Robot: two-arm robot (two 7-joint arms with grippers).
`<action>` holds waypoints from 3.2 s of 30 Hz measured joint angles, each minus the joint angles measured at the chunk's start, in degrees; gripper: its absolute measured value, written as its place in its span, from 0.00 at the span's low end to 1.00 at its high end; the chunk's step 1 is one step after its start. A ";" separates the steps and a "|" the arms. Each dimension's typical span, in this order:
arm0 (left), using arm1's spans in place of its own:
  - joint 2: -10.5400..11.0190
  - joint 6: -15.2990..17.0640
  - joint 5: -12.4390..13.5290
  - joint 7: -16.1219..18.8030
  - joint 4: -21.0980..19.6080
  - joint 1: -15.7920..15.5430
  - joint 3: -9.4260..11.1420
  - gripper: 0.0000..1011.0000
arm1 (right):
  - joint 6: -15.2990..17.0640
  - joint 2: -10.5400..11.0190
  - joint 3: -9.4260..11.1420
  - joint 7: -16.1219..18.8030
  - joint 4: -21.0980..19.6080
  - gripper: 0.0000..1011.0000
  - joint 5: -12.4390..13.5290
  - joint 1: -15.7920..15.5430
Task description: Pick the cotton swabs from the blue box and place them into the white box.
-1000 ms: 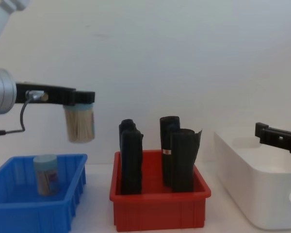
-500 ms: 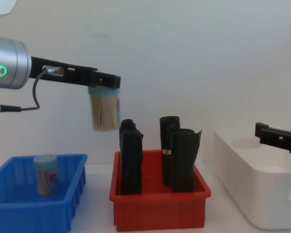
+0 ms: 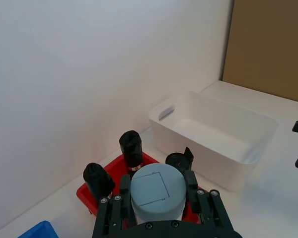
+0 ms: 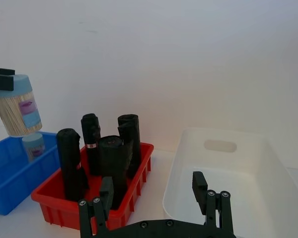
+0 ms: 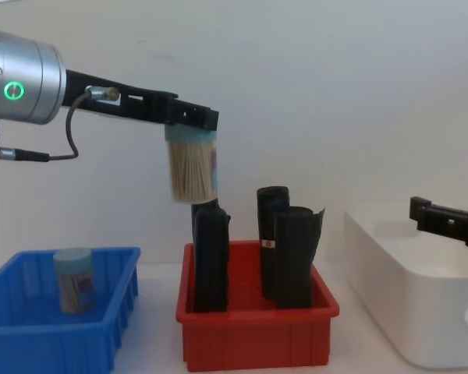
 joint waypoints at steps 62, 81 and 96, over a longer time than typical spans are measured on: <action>-0.17 1.22 0.19 -1.90 -0.26 -0.85 0.27 0.65 | 3.73 -15.99 -7.98 20.30 19.53 0.99 -11.55 21.39; -0.17 1.21 0.19 -1.89 -0.26 -0.85 0.27 0.65 | 2.44 -19.79 -9.04 20.33 28.51 0.87 -12.45 27.41; -0.17 1.20 0.19 -1.82 -0.26 -0.85 0.26 0.81 | 2.09 -21.12 -9.48 19.77 31.54 0.63 -12.01 29.48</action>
